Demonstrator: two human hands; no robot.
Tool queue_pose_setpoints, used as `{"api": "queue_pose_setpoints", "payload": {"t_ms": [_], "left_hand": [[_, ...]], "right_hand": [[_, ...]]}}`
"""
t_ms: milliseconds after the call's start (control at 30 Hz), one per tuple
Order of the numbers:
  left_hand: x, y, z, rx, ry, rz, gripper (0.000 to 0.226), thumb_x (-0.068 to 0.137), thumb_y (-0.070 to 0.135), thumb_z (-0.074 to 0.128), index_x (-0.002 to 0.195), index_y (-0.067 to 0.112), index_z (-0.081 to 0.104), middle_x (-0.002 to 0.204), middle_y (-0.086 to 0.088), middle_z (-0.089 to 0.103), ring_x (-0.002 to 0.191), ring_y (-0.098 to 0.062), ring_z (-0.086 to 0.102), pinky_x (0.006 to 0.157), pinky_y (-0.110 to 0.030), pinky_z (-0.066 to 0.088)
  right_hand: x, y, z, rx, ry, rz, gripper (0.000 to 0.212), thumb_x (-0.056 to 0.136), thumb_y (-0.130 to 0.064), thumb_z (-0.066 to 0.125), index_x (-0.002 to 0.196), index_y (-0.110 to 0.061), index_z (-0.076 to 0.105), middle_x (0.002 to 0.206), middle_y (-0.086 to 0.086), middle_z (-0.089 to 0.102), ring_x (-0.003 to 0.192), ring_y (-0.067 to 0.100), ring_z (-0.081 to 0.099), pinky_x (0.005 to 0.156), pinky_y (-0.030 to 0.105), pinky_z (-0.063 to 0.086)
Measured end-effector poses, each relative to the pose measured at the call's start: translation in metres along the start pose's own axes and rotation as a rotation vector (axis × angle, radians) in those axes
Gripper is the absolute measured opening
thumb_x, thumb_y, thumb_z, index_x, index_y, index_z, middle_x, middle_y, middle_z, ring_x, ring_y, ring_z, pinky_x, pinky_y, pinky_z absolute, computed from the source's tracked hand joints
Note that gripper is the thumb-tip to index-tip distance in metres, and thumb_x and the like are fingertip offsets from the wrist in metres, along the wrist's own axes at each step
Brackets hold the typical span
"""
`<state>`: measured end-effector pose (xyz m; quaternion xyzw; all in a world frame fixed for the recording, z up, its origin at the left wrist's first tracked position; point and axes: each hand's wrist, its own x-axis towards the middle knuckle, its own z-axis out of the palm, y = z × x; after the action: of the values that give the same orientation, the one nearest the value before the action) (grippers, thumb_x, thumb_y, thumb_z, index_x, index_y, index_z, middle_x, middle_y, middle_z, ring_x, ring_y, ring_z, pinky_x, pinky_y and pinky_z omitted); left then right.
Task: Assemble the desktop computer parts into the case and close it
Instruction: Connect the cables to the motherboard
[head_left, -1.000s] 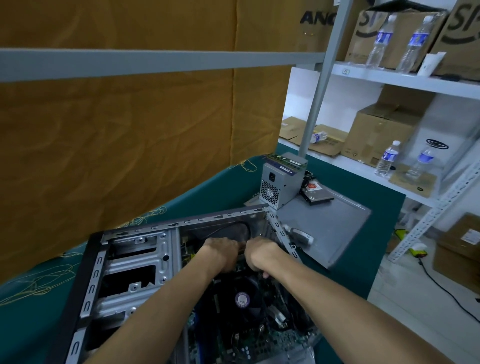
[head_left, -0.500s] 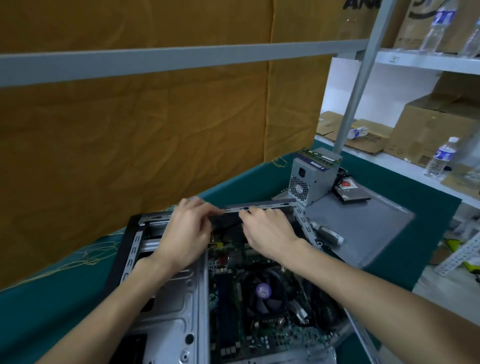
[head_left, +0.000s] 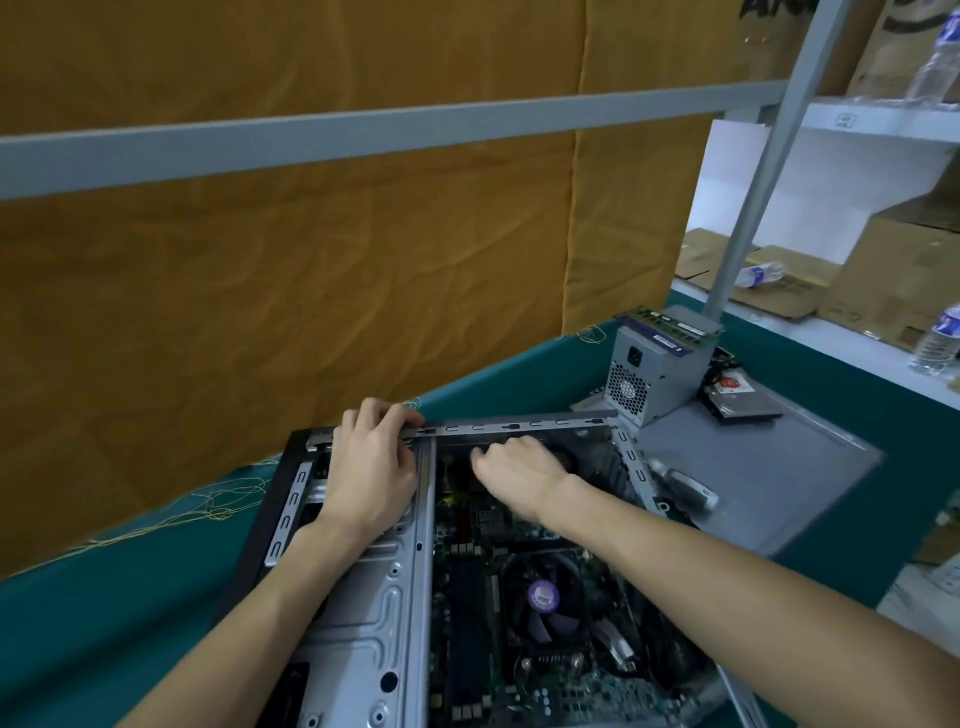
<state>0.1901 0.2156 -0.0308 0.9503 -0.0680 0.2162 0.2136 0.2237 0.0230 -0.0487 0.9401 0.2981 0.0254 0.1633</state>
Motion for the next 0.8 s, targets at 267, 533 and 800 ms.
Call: {"api": "queue_pose_setpoints", "payload": {"t_ms": [267, 533, 800], "left_hand": [[-0.003, 0.0, -0.004, 0.011, -0.038, -0.006, 0.032, 0.09, 0.0, 0.058, 0.117, 0.016, 0.068, 0.114, -0.008, 0.057, 0.102, -0.031, 0.048, 0.088, -0.042, 0.04], [-0.041, 0.036, -0.015, 0.014, -0.242, -0.149, 0.063, 0.096, 0.034, 0.06, 0.151, 0.008, 0.044, 0.161, -0.008, 0.035, 0.148, -0.028, 0.032, 0.121, -0.043, 0.027], [-0.042, 0.055, -0.014, 0.014, -0.301, -0.187, 0.069, 0.087, 0.011, 0.062, 0.153, 0.017, 0.045, 0.162, 0.002, 0.038, 0.148, -0.023, 0.035, 0.117, -0.038, 0.038]], "right_hand": [[-0.018, 0.003, -0.023, 0.237, 0.044, -0.019, 0.012, 0.096, -0.002, 0.053, 0.105, -0.007, 0.057, 0.097, 0.017, 0.068, 0.089, 0.039, 0.067, 0.063, 0.04, 0.041], [-0.024, 0.047, -0.022, 0.347, 0.201, 0.184, 0.053, 0.102, -0.051, 0.046, 0.138, -0.012, 0.051, 0.123, 0.012, 0.059, 0.114, 0.031, 0.058, 0.096, 0.045, 0.048], [-0.031, 0.057, -0.01, 0.302, 0.218, 0.216, 0.027, 0.109, -0.036, 0.041, 0.11, -0.013, 0.054, 0.1, 0.007, 0.069, 0.089, 0.032, 0.066, 0.064, 0.035, 0.039]]}}
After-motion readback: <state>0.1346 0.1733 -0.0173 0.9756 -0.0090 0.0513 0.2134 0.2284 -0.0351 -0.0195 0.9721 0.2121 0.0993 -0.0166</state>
